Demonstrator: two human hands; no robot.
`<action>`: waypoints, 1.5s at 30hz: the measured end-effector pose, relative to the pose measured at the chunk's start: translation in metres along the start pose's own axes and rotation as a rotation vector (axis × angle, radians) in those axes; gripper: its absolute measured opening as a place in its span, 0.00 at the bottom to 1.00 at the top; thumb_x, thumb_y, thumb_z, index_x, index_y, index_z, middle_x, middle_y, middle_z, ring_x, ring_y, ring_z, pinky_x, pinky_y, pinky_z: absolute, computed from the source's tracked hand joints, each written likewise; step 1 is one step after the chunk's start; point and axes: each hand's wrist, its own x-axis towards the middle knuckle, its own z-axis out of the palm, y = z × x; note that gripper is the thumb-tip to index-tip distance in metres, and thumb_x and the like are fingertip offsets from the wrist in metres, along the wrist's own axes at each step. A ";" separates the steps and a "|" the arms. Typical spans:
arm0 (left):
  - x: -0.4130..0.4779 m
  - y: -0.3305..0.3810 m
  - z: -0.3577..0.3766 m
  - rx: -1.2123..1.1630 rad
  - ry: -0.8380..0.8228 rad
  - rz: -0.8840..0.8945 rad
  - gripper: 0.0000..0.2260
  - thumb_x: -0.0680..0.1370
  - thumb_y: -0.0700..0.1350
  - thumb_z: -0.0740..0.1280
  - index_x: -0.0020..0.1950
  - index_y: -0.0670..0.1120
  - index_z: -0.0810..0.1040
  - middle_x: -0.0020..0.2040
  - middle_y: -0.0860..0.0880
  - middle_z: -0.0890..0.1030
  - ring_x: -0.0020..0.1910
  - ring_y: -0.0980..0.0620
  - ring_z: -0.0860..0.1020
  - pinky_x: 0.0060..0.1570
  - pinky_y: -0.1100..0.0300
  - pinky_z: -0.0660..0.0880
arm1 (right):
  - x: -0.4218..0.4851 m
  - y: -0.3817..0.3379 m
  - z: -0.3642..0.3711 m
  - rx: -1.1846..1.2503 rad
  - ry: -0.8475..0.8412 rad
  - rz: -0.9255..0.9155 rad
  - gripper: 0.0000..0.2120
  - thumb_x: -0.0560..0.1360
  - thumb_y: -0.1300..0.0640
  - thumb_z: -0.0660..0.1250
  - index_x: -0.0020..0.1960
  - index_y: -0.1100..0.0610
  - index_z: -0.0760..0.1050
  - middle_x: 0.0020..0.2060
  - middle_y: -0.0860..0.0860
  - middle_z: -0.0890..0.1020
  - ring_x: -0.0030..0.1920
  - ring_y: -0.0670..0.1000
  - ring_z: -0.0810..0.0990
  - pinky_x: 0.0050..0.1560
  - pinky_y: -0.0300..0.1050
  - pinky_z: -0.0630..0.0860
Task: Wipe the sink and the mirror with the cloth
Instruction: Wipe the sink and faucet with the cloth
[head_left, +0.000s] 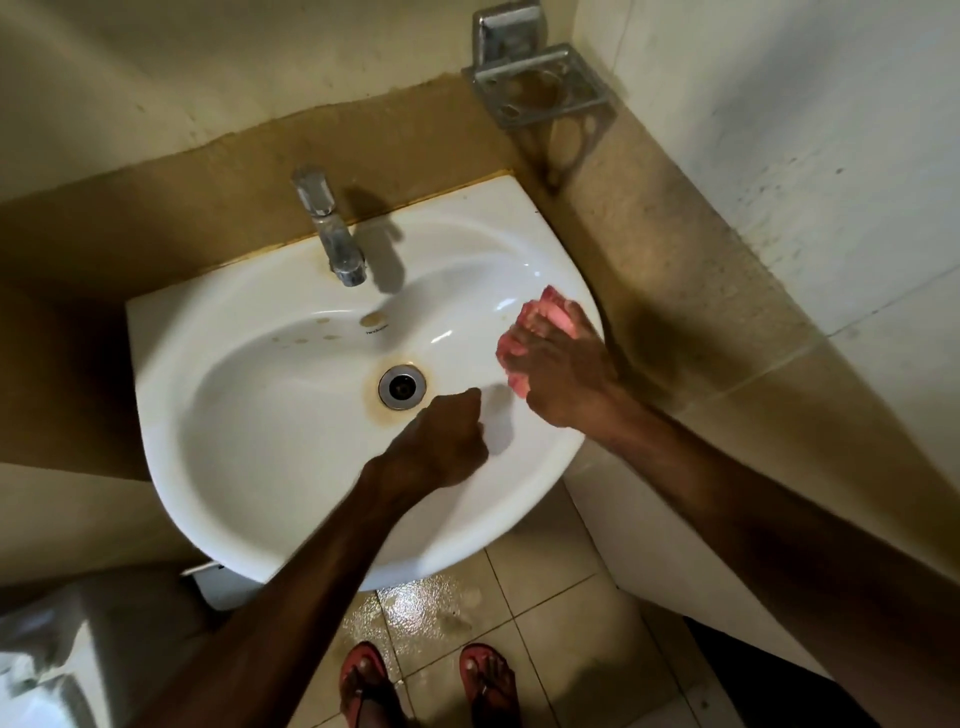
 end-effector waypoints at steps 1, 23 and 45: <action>0.001 0.008 0.000 0.000 0.007 0.021 0.17 0.81 0.42 0.63 0.69 0.39 0.73 0.64 0.41 0.80 0.63 0.40 0.79 0.59 0.53 0.75 | -0.001 0.002 0.000 0.019 0.018 0.032 0.22 0.85 0.51 0.55 0.78 0.49 0.64 0.81 0.50 0.63 0.84 0.52 0.52 0.83 0.60 0.44; 0.072 0.031 0.001 0.093 -0.083 0.114 0.35 0.80 0.46 0.65 0.79 0.36 0.50 0.81 0.32 0.43 0.81 0.35 0.52 0.75 0.47 0.65 | 0.029 0.034 -0.010 0.194 0.288 0.281 0.46 0.79 0.58 0.70 0.85 0.52 0.44 0.84 0.59 0.49 0.84 0.62 0.51 0.81 0.61 0.54; 0.087 0.001 -0.038 0.067 -0.254 0.143 0.38 0.76 0.35 0.65 0.83 0.54 0.54 0.84 0.50 0.50 0.76 0.42 0.68 0.72 0.56 0.68 | 0.079 0.032 -0.030 0.147 0.350 0.185 0.30 0.84 0.57 0.52 0.85 0.51 0.50 0.85 0.54 0.51 0.85 0.59 0.47 0.84 0.57 0.41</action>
